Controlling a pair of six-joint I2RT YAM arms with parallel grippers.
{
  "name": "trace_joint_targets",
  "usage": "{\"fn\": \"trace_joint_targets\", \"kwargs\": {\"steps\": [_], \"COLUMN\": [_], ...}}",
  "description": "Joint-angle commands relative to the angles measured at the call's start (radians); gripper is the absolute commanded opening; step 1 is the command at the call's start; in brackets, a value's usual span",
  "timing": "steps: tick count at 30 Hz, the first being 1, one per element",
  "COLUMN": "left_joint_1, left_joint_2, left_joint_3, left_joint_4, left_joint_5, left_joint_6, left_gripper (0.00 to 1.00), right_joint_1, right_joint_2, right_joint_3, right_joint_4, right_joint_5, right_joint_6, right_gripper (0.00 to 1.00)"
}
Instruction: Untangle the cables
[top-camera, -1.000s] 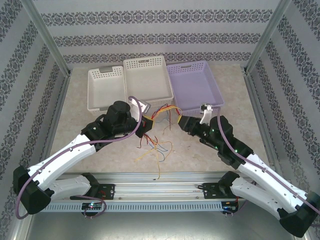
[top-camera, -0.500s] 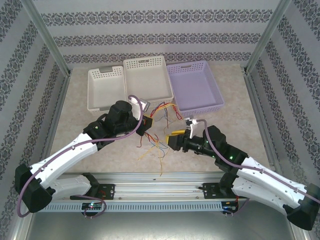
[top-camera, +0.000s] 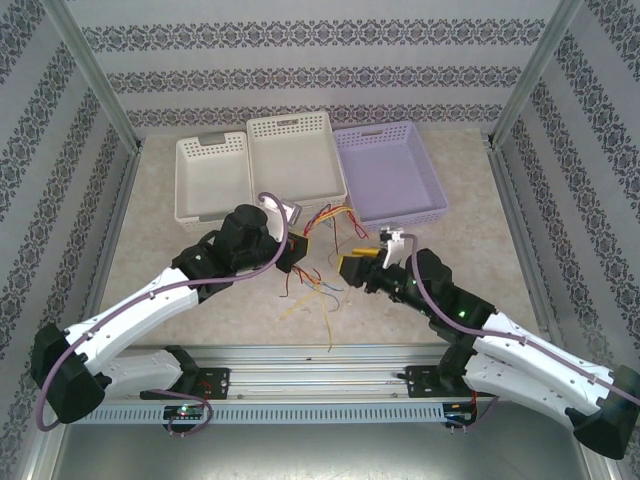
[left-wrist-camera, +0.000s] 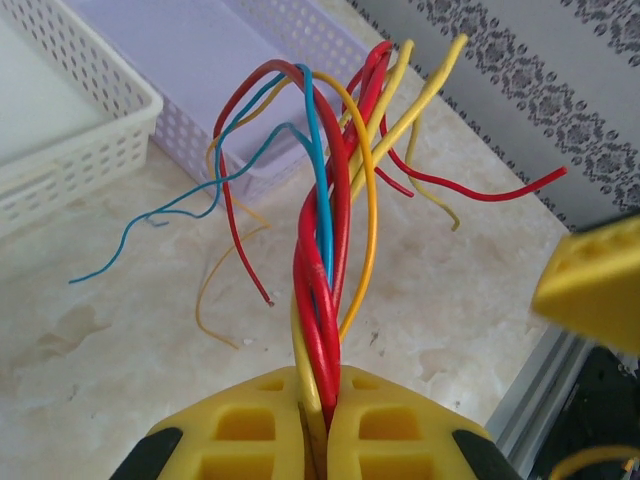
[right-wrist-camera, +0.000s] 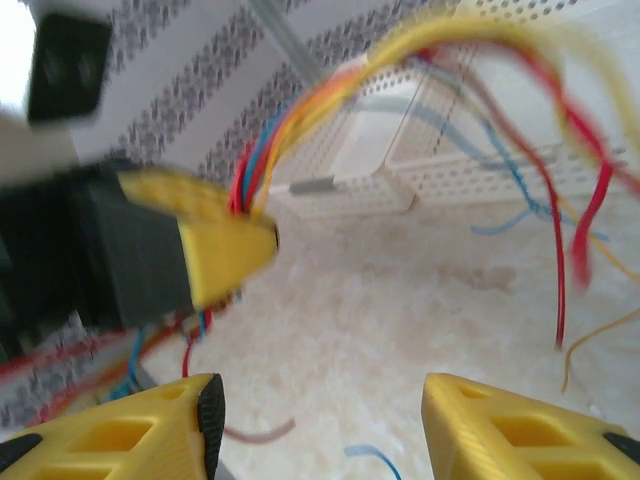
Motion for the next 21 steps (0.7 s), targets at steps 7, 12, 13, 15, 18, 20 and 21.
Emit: {"fn": "trace_joint_targets", "kwargs": {"steps": [7, 12, 13, 15, 18, 20, 21], "left_joint_1": [-0.036, -0.049, -0.051, -0.053, -0.056, -0.057, -0.058], "left_joint_2": [-0.047, -0.055, -0.057, -0.063, -0.064, -0.063, -0.063], "left_joint_3": [-0.025, -0.020, -0.020, -0.022, -0.025, -0.025, -0.024], "left_joint_4": [0.071, 0.053, 0.050, 0.047, 0.045, 0.046, 0.045], "left_joint_5": [-0.010, -0.012, -0.015, -0.015, -0.012, -0.010, -0.010], "left_joint_6": [-0.032, -0.024, -0.022, -0.022, -0.020, -0.018, -0.018], "left_gripper": [0.00, 0.00, 0.00, 0.00, 0.00, 0.00, 0.00], "right_joint_1": [-0.201, -0.215, -0.215, -0.220, -0.233, -0.237, -0.238], "right_joint_2": [0.137, 0.173, 0.171, 0.160, 0.149, 0.146, 0.147], "right_joint_3": [0.063, 0.097, 0.104, 0.117, 0.116, 0.118, 0.123], "right_joint_4": [0.191, 0.184, 0.155, 0.103, 0.081, 0.062, 0.040], "right_joint_5": [-0.121, -0.139, -0.118, -0.080, -0.059, -0.039, -0.023], "right_joint_6": [0.300, 0.281, 0.255, 0.200, 0.152, 0.116, 0.091], "right_gripper": [0.56, 0.58, 0.58, 0.57, 0.54, 0.52, 0.53]}}
